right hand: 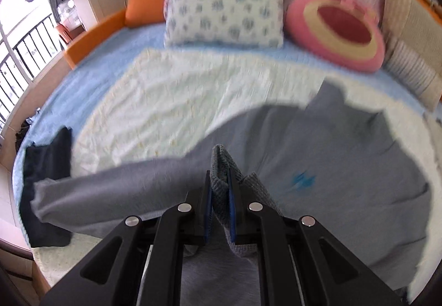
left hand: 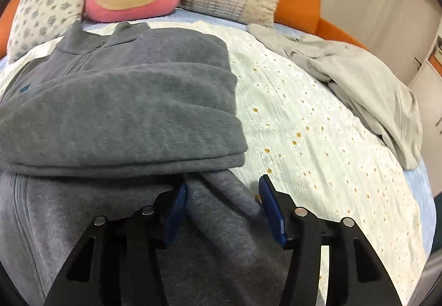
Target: Fold large clothes
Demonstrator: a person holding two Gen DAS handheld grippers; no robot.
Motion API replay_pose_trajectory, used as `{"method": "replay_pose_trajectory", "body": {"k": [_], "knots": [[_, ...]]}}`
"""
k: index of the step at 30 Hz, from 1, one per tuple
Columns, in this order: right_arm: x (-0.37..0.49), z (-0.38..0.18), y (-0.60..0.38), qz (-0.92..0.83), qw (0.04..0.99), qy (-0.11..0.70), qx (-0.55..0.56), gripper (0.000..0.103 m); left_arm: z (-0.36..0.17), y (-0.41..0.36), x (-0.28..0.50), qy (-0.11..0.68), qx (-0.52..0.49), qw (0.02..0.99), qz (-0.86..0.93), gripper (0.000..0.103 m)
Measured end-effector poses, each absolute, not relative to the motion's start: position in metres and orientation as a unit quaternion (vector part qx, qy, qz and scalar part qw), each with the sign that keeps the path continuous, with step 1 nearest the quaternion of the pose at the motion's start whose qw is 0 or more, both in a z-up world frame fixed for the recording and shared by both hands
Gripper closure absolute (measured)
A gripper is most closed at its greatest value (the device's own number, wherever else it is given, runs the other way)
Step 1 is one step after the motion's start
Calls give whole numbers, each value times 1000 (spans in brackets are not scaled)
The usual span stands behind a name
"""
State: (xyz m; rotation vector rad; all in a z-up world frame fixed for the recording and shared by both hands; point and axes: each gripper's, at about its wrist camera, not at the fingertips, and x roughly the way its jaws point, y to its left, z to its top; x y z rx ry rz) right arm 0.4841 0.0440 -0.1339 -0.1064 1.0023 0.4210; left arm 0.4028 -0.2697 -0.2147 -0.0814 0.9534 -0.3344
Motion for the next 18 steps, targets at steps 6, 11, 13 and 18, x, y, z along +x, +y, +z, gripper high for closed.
{"method": "replay_pose_trajectory", "body": {"k": [6, 11, 13, 18], "knots": [[478, -172, 53, 177, 855, 487, -38, 93, -220, -280, 407, 458, -4, 871, -179, 33], [465, -183, 87, 170, 826, 511, -164, 81, -221, -293, 402, 464, 48, 861, -203, 10], [456, -179, 100, 210, 789, 535, -217, 51, -221, -298, 399, 470, 80, 855, -203, 8], [426, -119, 99, 245, 776, 523, -253, 17, -206, -282, 387, 501, 99, 828, -230, 7]]}}
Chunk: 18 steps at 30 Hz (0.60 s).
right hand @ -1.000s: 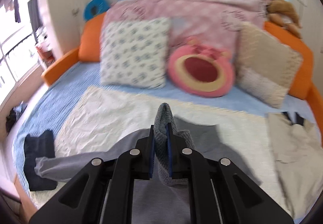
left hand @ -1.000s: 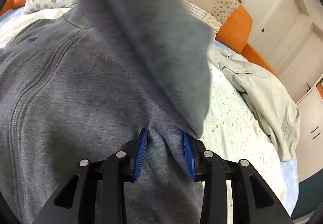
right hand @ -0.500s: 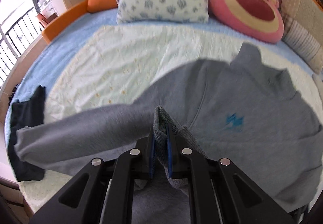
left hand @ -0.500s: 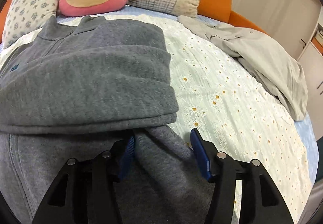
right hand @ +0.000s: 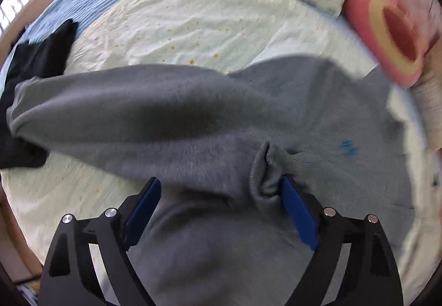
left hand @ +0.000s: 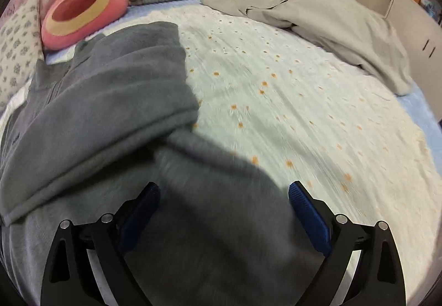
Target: Fold large clothes
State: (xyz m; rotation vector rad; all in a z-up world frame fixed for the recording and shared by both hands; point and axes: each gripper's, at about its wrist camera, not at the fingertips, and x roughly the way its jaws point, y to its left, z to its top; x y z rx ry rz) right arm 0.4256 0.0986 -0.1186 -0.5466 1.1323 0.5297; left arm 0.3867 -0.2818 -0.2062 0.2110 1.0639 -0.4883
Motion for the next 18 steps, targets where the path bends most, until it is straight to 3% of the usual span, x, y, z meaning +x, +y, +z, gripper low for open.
{"method": "replay_pose_trajectory", "body": {"k": [8, 11, 15, 16, 18], "knots": [[393, 41, 0, 262, 850, 405, -212, 17, -158, -163, 367, 495, 56, 845, -194, 7], [392, 72, -58, 227, 881, 366, -196, 17, -150, -103, 376, 484, 21, 860, -162, 7], [402, 73, -135, 183, 906, 350, -154, 19, -139, -37, 401, 462, -82, 870, -151, 7], [404, 67, -152, 169, 909, 353, -145, 24, -137, -24, 410, 452, -100, 875, -142, 7], [412, 47, -184, 138, 912, 365, -124, 52, -143, -13, 423, 450, -106, 878, -124, 7]]}}
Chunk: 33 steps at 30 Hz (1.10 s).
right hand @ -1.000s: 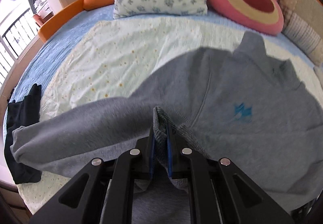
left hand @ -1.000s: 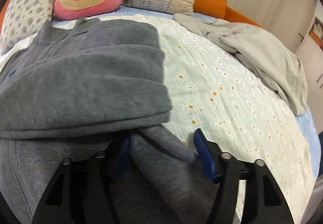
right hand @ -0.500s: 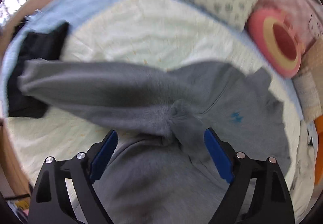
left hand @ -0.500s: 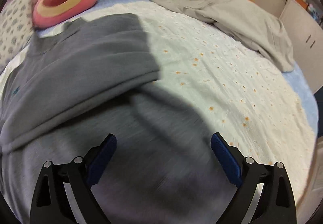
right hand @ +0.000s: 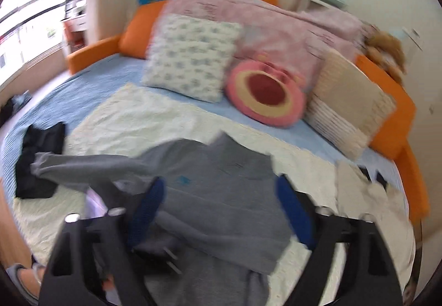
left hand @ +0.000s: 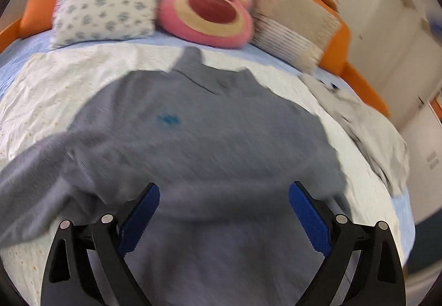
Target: Fold large clothes
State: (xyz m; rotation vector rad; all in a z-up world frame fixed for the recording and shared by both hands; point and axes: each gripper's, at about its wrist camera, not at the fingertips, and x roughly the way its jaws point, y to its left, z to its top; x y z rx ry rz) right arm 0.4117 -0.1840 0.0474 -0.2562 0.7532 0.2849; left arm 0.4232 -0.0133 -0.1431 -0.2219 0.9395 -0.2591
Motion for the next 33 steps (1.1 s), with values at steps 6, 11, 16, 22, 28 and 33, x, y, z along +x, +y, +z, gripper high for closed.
{"method": "replay_pose_trajectory", "body": {"k": [6, 11, 16, 22, 28, 33], "knots": [[434, -22, -269, 79, 913, 399, -20, 75, -205, 30, 458, 497, -156, 850, -80, 23], [450, -80, -302, 49, 903, 424, 51, 76, -206, 36, 449, 469, -138, 868, -84, 34], [462, -138, -308, 29, 883, 463, 71, 76, -211, 58, 448, 461, -183, 865, -73, 54], [473, -213, -302, 0, 879, 474, 62, 77, -212, 50, 443, 447, -150, 879, -67, 53], [458, -202, -268, -46, 904, 425, -26, 76, -212, 43, 440, 438, -138, 885, -74, 42], [408, -166, -224, 44, 940, 337, -11, 76, -213, 33, 434, 422, -116, 896, -78, 34]]}}
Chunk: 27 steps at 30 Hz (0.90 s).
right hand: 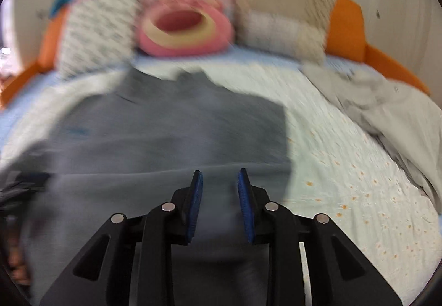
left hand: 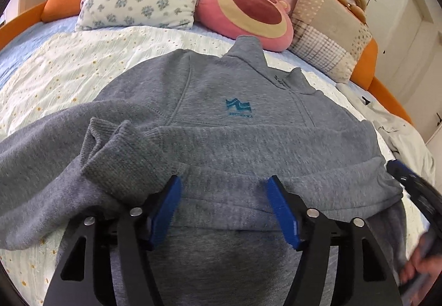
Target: Fold large clothes
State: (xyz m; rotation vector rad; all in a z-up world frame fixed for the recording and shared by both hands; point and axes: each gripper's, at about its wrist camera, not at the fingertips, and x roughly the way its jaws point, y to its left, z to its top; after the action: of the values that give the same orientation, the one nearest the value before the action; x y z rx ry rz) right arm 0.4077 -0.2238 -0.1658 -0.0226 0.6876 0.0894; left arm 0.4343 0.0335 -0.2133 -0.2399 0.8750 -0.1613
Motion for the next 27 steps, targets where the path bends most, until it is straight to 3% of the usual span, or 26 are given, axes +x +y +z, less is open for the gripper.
{"method": "replay_pose_trajectory", "body": {"k": [3, 6, 8, 16, 27], "knots": [[405, -177, -192, 72, 935, 344, -45, 78, -210, 31, 432, 417, -113, 898, -87, 28], [421, -220, -180, 74, 910, 405, -55, 78, -196, 39, 423, 421, -133, 890, -113, 21], [422, -225, -180, 72, 911, 402, -48, 78, -183, 56, 408, 409, -164, 891, -113, 9], [418, -227, -172, 57, 914, 394, -80, 78, -152, 194, 321, 354, -278, 893, -26, 8], [417, -227, -171, 53, 915, 391, -87, 77, -181, 384, 215, 251, -502, 826, 53, 8]]}}
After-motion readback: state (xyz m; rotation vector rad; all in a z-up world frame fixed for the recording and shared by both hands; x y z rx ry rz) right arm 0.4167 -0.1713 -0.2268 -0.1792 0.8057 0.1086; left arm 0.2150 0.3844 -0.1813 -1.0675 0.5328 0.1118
